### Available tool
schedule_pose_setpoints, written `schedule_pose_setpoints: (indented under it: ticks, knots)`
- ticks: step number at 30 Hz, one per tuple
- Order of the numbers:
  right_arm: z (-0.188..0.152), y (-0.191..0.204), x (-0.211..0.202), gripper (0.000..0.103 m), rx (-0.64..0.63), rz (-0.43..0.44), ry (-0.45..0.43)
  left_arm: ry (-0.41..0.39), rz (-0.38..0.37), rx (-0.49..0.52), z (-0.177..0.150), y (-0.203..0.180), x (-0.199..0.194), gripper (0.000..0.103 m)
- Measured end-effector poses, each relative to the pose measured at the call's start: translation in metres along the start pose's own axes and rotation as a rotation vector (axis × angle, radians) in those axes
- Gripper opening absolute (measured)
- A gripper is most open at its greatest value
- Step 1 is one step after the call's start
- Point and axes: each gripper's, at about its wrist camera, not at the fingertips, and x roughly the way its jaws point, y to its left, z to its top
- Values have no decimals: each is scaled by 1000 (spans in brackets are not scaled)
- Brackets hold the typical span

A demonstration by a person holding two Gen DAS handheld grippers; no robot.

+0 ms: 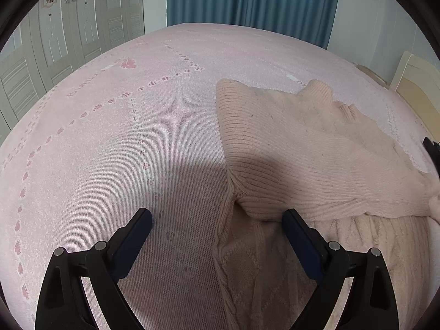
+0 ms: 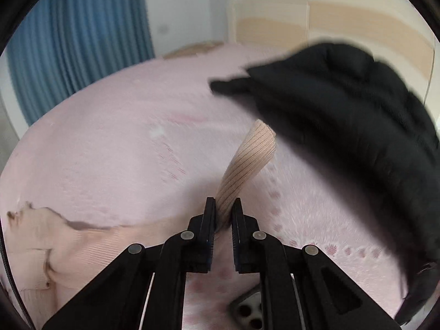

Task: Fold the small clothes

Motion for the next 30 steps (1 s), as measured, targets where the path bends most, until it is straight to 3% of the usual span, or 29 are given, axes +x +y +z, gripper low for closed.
schedule_pose_setpoints:
  ticks: [7, 10, 14, 18, 21, 22, 23, 25, 28, 30]
  knots:
    - [21, 101, -77, 10, -176, 53, -108, -31, -70, -145, -11, 33, -30, 96]
    - [15, 165, -99, 10, -226, 129, -122, -19, -52, -128, -18, 45, -43, 96]
    - [-10, 267, -125, 10, -281, 283, -105, -45, -11, -41, -28, 60, -64, 96]
    - [-49, 363, -146, 10, -320, 475, -24, -45, -12, -16, -31, 76, -77, 96]
    - [-83, 412, -149, 23, -345, 639, 64, -46, -18, -25, -29, 84, -81, 96]
    - [-92, 422, -147, 43, -368, 668, 89, -45, -24, -31, -29, 85, -81, 96]
    - [-103, 428, -146, 54, -397, 675, 121, -44, -33, -38, -29, 86, -81, 96]
    - [-119, 417, -145, 54, -378, 686, 127, -51, -62, -53, -29, 85, -79, 96]
    - [-130, 362, -138, 57, -260, 708, 104, -52, -91, -40, -27, 71, -72, 96]
    - [-128, 328, -127, 57, -199, 661, 88, -44, -120, -22, -25, 56, -65, 95]
